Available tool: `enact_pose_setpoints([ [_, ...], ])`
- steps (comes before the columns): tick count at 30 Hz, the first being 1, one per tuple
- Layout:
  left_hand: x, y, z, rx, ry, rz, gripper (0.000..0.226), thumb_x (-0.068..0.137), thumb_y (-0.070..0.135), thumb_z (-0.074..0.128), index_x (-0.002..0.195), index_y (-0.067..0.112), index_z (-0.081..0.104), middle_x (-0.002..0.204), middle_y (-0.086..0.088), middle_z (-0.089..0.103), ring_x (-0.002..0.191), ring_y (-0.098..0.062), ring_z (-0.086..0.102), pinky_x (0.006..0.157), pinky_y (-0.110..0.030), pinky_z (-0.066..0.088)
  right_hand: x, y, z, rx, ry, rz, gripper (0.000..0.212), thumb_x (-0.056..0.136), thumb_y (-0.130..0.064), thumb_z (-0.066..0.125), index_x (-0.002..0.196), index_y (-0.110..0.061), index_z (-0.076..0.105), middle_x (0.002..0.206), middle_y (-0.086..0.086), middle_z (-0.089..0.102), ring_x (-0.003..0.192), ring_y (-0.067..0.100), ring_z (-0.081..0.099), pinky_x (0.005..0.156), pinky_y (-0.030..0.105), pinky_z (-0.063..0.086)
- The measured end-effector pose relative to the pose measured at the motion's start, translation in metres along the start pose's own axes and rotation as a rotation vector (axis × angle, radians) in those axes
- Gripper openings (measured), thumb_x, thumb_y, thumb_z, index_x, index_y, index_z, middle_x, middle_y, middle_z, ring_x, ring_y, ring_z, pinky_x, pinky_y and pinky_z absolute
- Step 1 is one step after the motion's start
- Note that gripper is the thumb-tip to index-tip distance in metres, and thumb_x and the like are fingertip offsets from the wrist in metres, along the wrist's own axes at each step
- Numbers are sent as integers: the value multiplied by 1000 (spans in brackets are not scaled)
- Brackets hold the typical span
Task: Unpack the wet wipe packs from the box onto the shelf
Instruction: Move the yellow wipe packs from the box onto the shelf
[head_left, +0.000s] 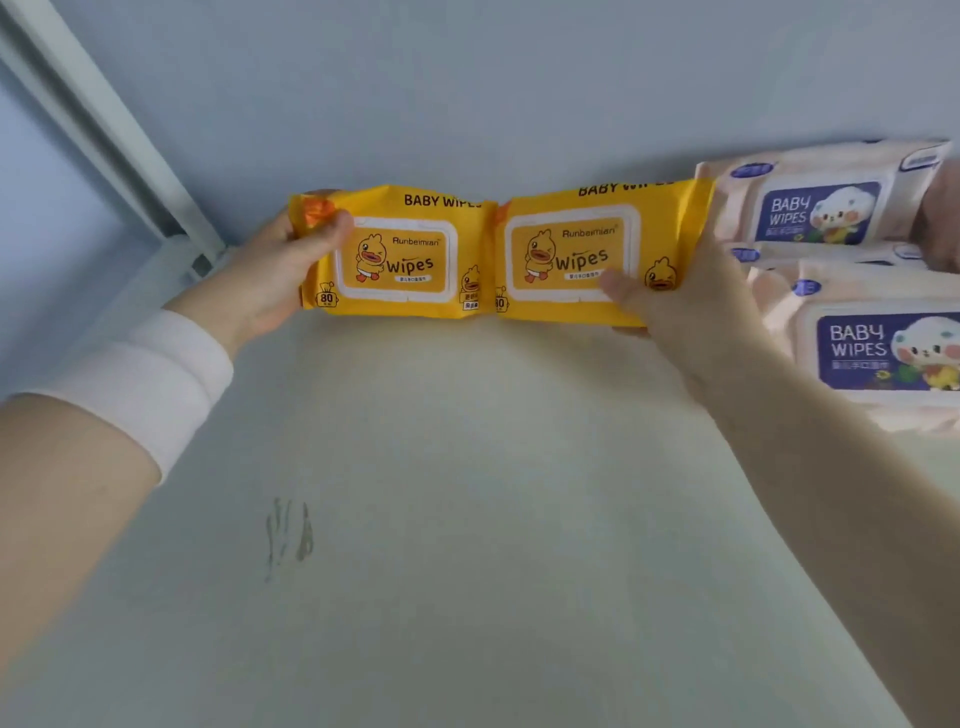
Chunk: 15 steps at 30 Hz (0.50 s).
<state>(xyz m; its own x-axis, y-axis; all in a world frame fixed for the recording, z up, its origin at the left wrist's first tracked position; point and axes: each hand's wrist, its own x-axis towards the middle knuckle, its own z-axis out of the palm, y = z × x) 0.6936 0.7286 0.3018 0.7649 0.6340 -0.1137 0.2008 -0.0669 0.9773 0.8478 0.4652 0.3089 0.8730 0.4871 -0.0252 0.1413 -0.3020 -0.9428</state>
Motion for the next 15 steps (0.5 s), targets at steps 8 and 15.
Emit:
enact_pose_setpoints([
  [8, 41, -8, 13, 70, 236, 113, 6, 90, 24, 59, 90, 27, 54, 100, 7, 63, 93, -9, 63, 95, -36, 50, 47, -5, 24, -397, 226, -53, 73, 83, -18, 68, 142, -6, 26, 144, 8, 40, 133, 23, 37, 104, 28, 28],
  [15, 39, 2, 31, 460, 495, 201, 67, 85, 30, 64, 138, 7, 30, 140, -8, 38, 129, -17, 40, 104, -18, 28, 50, 5, 50, -601, 355, -124, 67, 97, -13, 41, 149, -1, 0, 153, 21, 8, 143, 34, 11, 115, 33, 10],
])
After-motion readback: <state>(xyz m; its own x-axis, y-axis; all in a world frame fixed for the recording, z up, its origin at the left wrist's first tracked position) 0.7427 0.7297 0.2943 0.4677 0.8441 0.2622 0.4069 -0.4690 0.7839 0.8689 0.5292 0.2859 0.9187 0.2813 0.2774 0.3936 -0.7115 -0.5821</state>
